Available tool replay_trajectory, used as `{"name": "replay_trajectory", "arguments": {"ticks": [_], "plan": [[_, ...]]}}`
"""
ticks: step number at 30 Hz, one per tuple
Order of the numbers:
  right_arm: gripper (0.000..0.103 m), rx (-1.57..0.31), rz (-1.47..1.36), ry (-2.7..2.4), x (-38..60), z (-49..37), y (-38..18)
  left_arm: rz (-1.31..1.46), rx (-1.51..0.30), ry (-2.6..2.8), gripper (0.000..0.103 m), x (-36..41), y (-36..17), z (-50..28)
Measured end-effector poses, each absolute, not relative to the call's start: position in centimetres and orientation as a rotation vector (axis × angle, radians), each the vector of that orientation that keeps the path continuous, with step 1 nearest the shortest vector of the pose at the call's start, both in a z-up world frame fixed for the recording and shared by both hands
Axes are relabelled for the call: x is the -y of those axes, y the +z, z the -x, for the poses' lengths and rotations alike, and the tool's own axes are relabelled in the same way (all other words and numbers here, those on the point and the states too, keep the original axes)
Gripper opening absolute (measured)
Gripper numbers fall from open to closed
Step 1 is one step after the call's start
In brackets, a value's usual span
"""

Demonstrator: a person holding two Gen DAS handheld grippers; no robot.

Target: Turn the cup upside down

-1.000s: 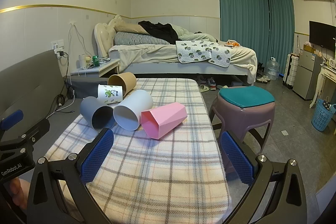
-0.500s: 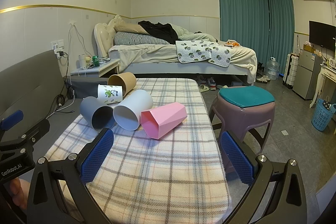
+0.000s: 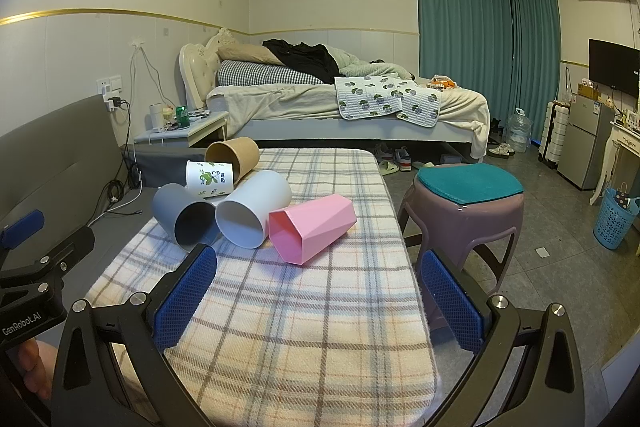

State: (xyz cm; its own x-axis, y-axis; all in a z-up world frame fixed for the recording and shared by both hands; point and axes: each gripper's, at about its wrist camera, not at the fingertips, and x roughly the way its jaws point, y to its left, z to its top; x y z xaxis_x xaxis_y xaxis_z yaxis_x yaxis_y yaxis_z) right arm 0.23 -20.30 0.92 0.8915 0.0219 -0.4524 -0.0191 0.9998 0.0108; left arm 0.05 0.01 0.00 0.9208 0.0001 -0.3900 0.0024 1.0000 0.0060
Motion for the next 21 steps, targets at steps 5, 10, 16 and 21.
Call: {"name": "replay_trajectory", "arguments": {"ticks": [5, 10, 16, 21], "plan": [[0.103, -0.468, -0.006, 0.021, 20.3, -0.2, 1.0, -0.007, -0.401, -0.002, 0.103, 0.0, 0.0, -0.1], [0.103, -0.467, -0.007, 0.022, 20.3, -0.2, 0.9, -0.006, -0.407, -0.001, 0.103, 0.0, 0.0, -0.1], [0.103, -0.494, 0.001, 0.016, 20.1, -0.6, 0.8, -0.015, -0.439, 0.002, 0.103, -0.6, -0.4, 0.0], [0.103, -0.572, 0.004, 0.034, 19.5, -2.5, 1.2, 0.009, -0.507, 0.001, 0.103, -1.2, -0.7, -2.1]]}}
